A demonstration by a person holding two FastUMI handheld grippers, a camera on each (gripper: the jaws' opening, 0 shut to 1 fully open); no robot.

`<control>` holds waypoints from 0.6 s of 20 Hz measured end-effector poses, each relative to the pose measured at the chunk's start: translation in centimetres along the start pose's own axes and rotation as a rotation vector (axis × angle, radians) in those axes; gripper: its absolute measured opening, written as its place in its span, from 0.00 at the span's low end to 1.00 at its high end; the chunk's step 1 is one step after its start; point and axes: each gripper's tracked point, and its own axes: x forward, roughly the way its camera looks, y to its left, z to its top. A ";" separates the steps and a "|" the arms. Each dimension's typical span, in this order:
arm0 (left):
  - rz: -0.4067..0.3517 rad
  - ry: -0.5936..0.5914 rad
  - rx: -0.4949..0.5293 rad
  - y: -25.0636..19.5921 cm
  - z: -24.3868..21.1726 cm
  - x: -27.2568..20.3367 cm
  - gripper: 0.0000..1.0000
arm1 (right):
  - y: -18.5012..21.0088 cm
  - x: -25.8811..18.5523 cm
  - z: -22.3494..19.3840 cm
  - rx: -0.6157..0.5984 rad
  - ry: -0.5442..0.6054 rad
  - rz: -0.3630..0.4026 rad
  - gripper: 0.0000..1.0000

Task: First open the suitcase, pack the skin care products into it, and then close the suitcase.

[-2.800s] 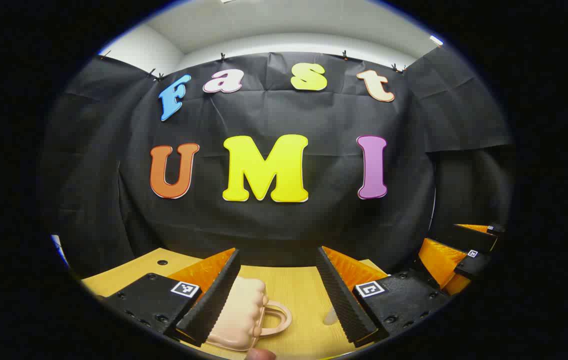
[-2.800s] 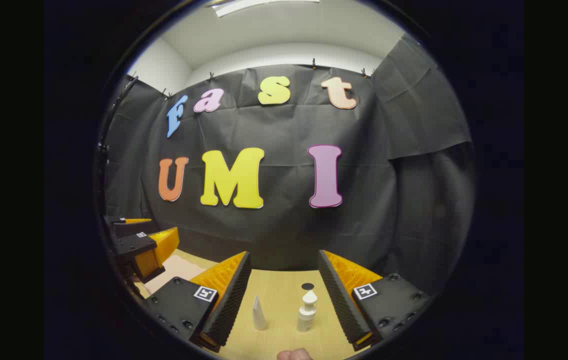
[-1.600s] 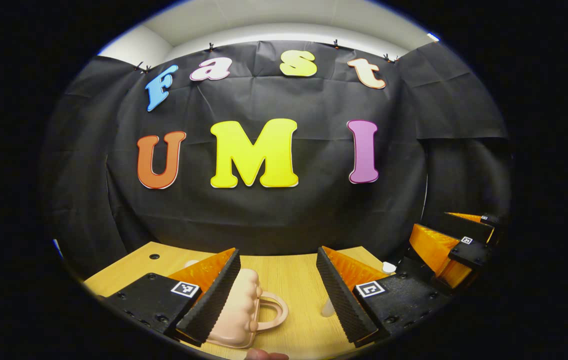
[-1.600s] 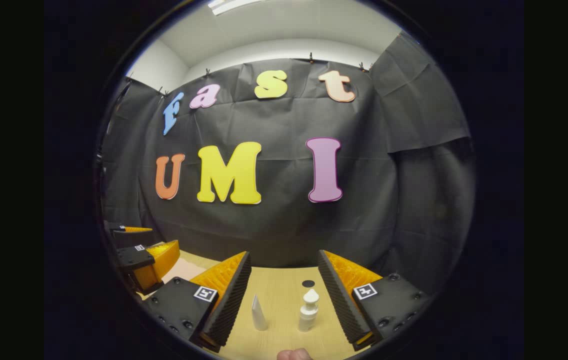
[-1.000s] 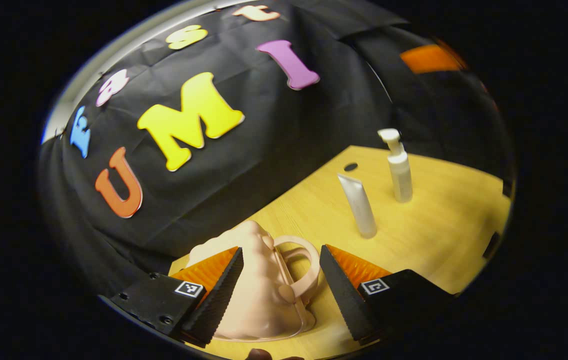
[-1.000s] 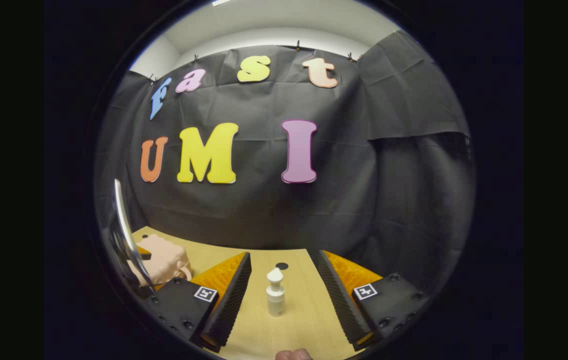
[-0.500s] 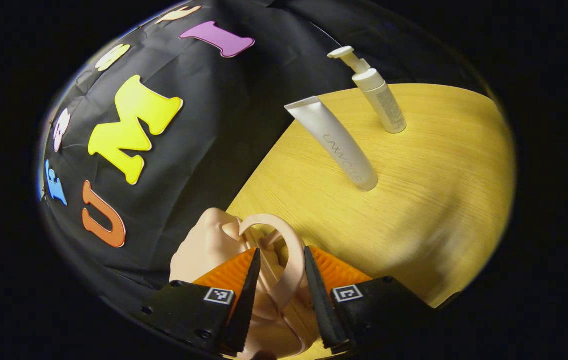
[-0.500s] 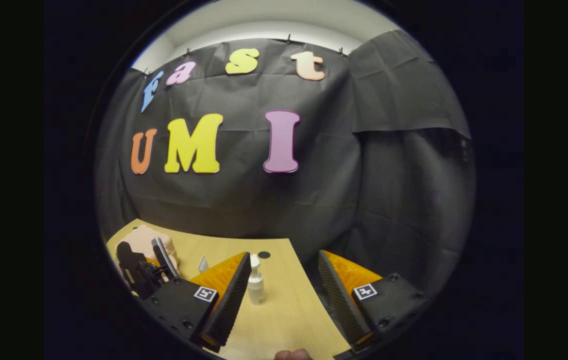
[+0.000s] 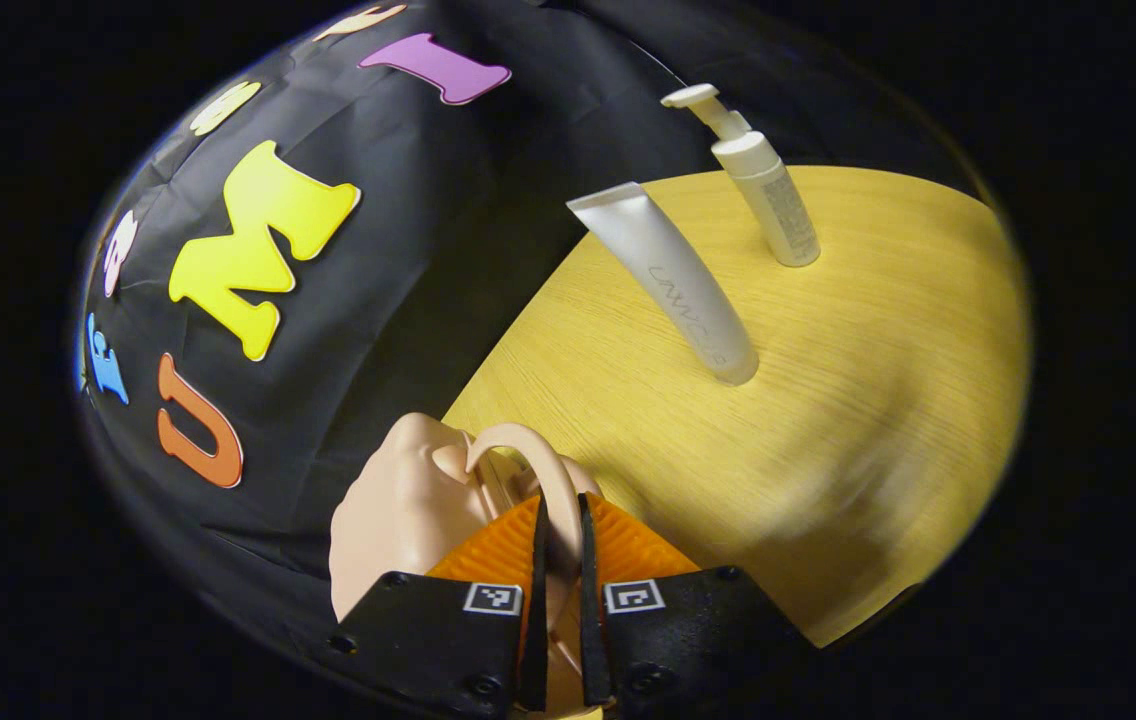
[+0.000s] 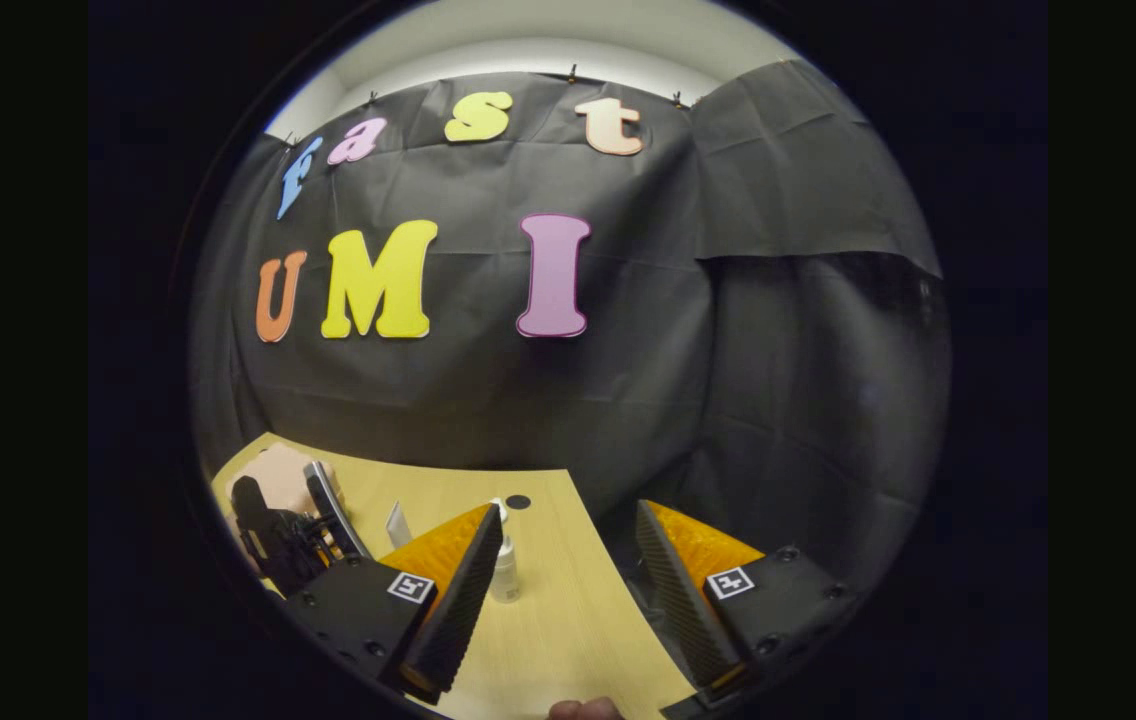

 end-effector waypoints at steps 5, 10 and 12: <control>0.051 -0.031 -0.127 3.3 1.2 -2.0 0.04 | 0.9 0.0 0.4 0.013 -0.015 0.015 0.80; 0.099 -0.119 -0.262 8.6 2.5 -5.6 0.03 | 2.8 0.0 1.4 -0.009 -0.039 0.048 0.80; 0.126 -0.162 -0.321 12.0 2.5 -6.9 0.03 | 4.0 -0.1 2.0 -0.016 -0.051 0.069 0.80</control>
